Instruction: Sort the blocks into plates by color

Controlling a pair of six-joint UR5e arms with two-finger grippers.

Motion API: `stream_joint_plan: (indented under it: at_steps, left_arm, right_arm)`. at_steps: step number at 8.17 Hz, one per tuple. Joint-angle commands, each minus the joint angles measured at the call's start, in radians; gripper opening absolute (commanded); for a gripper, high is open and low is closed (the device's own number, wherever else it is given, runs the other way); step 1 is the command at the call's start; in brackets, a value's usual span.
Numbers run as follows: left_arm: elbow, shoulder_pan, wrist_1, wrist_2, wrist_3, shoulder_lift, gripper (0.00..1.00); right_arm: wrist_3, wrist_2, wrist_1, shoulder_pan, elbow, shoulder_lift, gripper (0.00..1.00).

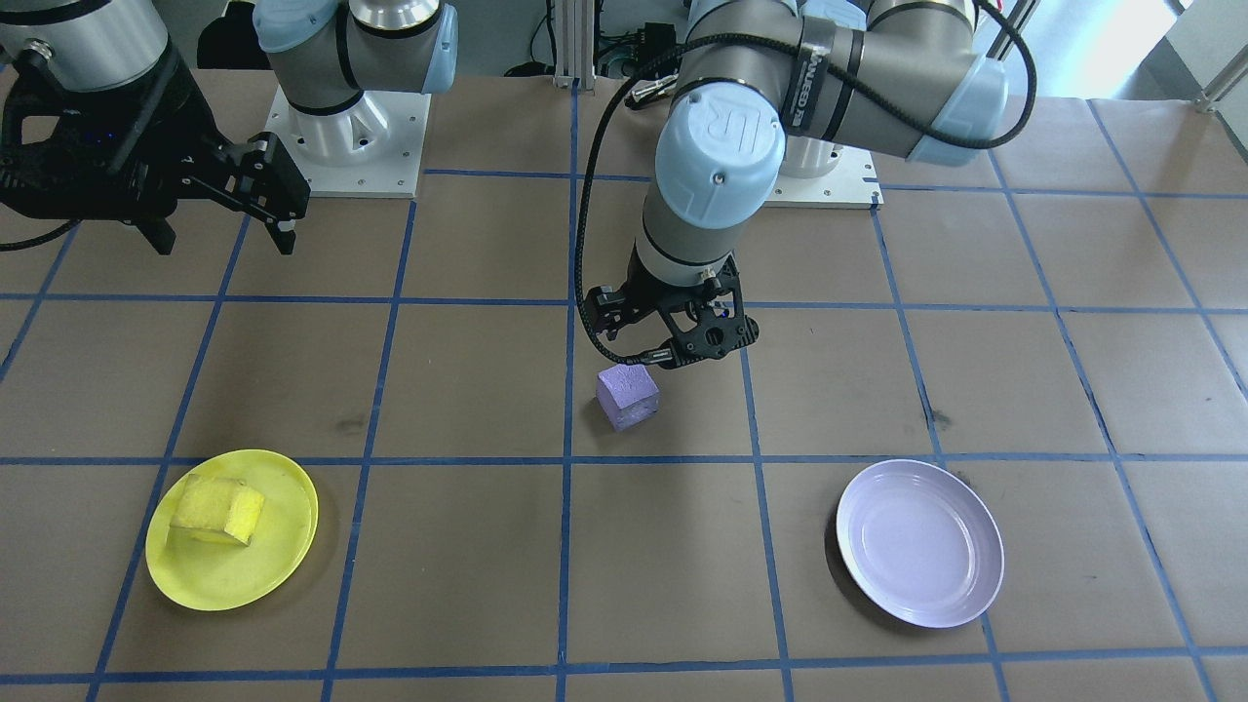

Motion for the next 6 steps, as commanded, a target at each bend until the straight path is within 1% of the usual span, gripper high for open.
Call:
stream_joint_plan:
  at_steps: [1, 2, 3, 4, 6]
  left_arm:
    - [-0.05, -0.006, 0.007, -0.001, 0.069, -0.07, 1.0]
    - [-0.048, -0.006, 0.032, -0.015, 0.069, -0.089, 1.0]
    - [-0.048, -0.006, 0.077, -0.089, 0.066, -0.109, 1.0]
    - [-0.05, -0.006, 0.092, -0.099, 0.068, -0.127, 1.0]
    - [-0.053, -0.006, 0.093, -0.098, 0.083, -0.159, 1.0]
  right_arm:
    - [-0.012, -0.008, 0.014, 0.0, 0.0, -0.007, 1.0]
    - [-0.014, -0.008, 0.014, 0.0, 0.0, -0.007, 1.0]
    - [-0.014, -0.008, 0.013, 0.0, 0.0, -0.007, 1.0]
    - [-0.014, -0.008, 0.013, 0.0, 0.0, -0.006, 1.0]
    - [-0.014, 0.003, 0.013, 0.0, 0.002, -0.006, 1.0]
